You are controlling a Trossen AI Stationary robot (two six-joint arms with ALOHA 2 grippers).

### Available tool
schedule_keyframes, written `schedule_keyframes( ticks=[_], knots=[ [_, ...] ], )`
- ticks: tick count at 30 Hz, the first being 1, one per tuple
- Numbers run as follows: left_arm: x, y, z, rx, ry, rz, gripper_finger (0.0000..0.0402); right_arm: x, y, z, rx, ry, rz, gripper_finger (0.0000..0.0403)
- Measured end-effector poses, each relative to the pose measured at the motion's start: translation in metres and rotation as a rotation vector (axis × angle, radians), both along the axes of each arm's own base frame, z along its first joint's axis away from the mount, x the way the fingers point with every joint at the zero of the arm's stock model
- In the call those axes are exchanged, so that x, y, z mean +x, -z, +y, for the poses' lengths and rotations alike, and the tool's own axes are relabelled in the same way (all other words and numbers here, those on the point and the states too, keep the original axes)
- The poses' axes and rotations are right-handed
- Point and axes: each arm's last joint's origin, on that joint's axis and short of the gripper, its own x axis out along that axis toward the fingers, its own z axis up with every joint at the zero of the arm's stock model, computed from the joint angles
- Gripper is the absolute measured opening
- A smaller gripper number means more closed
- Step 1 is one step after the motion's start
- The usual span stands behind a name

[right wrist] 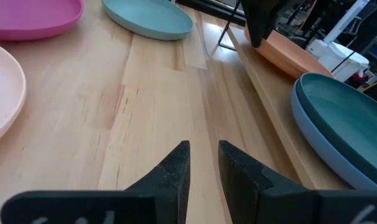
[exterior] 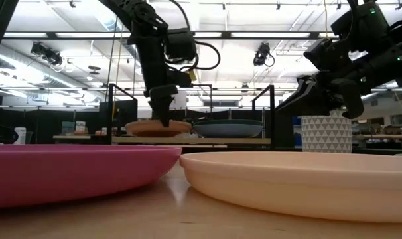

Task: Place and stack plates onto a shelf
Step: Put the light orange onto the shelf, then stack the light blue onto the light orange plate

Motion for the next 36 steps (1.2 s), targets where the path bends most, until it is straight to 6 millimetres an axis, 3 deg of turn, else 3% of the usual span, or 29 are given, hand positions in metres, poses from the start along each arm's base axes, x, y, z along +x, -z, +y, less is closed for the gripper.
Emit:
schedule_keyframes(
  ticks=[11,15,19,25,31,36],
  knots=[
    [0.009,-0.013,0.0,0.032,0.014,-0.053,0.0115,0.0,-0.001,0.0,-0.013,-0.006,-0.003,0.0089],
    [0.017,-0.027,-0.019,-0.131,0.079,-0.096,0.0122,0.0,-0.001,0.0,-0.018,-0.007,-0.002,0.0089],
    [0.018,-0.028,-0.046,-0.256,0.041,-0.063,0.0123,0.0,-0.001,0.0,-0.041,-0.016,0.002,0.0089],
    [0.008,-0.02,-0.081,-0.332,-0.119,0.064,0.0123,0.001,-0.004,0.0,-0.073,-0.028,-0.024,0.0089],
    [-0.006,0.007,-0.119,-0.364,-0.294,0.14,0.0123,0.003,-0.009,0.0,-0.112,-0.04,-0.07,0.0089],
    [-0.019,0.025,-0.13,-0.348,-0.434,0.186,0.0123,0.004,-0.014,0.0,-0.158,-0.052,-0.111,0.0089]
  ],
)
